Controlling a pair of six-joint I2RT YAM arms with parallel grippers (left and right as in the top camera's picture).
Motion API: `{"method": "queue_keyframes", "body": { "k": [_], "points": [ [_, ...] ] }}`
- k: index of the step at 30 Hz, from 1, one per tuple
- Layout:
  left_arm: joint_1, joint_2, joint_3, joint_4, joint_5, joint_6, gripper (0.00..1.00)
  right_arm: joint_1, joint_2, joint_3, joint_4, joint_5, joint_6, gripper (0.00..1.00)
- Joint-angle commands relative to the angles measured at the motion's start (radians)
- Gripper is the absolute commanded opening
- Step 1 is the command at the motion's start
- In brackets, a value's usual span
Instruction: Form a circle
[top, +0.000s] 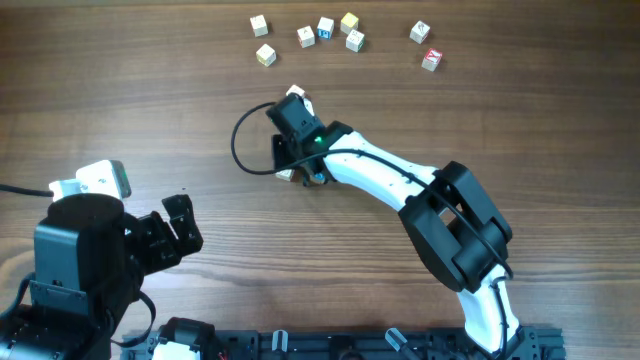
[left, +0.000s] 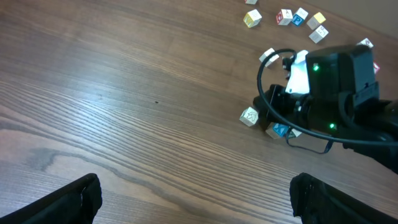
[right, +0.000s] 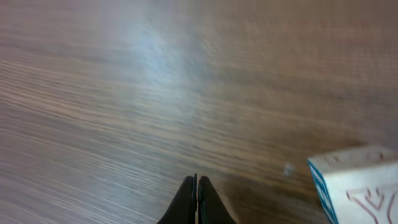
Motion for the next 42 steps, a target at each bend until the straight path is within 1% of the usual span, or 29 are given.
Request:
{"method": "queue_keyframes", "body": {
  "k": [1, 4, 6, 13, 17, 20, 24, 27, 33, 35, 39, 42],
  "points": [
    [0.006, -0.001, -0.001, 0.002, -0.013, -0.006, 1.0, 0.004, -0.014, 0.042, 0.022, -0.037, -0.043, 0.05],
    [0.007, -0.001, -0.001, 0.002, -0.013, -0.006, 1.0, 0.014, -0.013, 0.038, 0.021, -0.102, -0.053, 0.05],
    [0.007, -0.001, -0.001, 0.002, -0.013, -0.006, 1.0, 0.044, -0.013, 0.038, 0.01, -0.125, -0.102, 0.05],
    [0.007, -0.001, -0.001, 0.002, -0.013, -0.006, 1.0, 0.141, -0.013, 0.024, -0.093, -0.002, -0.097, 0.05],
    [0.007, -0.001, -0.001, 0.002, -0.013, -0.006, 1.0, 0.142, -0.013, 0.005, -0.152, 0.045, -0.03, 0.05],
    [0.007, -0.001, -0.001, 0.002, -0.013, -0.006, 1.0, 0.14, -0.013, 0.003, -0.182, 0.12, 0.033, 0.05],
    [0.006, -0.001, -0.001, 0.002, -0.013, -0.006, 1.0, 0.126, -0.013, 0.003, -0.182, 0.135, 0.035, 0.05],
    [0.007, -0.001, -0.001, 0.002, -0.013, -0.006, 1.0, 0.116, -0.013, 0.003, -0.188, 0.146, 0.063, 0.05],
    [0.007, -0.001, -0.001, 0.002, -0.013, -0.006, 1.0, 0.111, -0.013, 0.003, -0.189, 0.158, 0.061, 0.05],
    [0.007, -0.001, -0.001, 0.002, -0.013, -0.006, 1.0, 0.111, -0.013, 0.003, -0.189, 0.145, 0.054, 0.05],
    [0.006, -0.001, -0.001, 0.002, -0.013, -0.006, 1.0, 0.12, -0.019, 0.003, -0.179, -0.013, 0.013, 0.05],
    [0.007, -0.001, -0.001, 0.002, -0.013, -0.006, 1.0, 0.137, -0.03, 0.003, -0.126, -0.072, -0.028, 0.05]
  ]
}}
